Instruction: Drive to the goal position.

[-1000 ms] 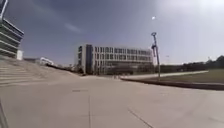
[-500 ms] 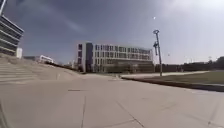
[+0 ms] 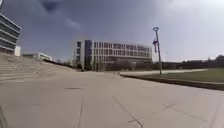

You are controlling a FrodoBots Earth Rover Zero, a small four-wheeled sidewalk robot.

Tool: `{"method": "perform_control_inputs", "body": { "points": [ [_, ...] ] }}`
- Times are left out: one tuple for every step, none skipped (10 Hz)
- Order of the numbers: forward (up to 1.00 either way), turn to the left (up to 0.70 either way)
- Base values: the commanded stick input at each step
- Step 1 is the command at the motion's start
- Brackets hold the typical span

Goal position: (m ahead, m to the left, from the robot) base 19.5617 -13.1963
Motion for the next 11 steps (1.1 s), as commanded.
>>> {"method": "perform_control_inputs", "body": {
  "points": [
    [0.17, 0.00],
    [0.06, 0.00],
    [-0.14, 0.00],
    [-0.58, 0.00],
    [-0.34, 0.00],
    [0.05, 0.00],
    [0.13, 0.00],
    [0.70, 0.00],
    [0.70, 0.00],
    [0.70, 0.00],
    [0.70, 0.00]
  ]
}}
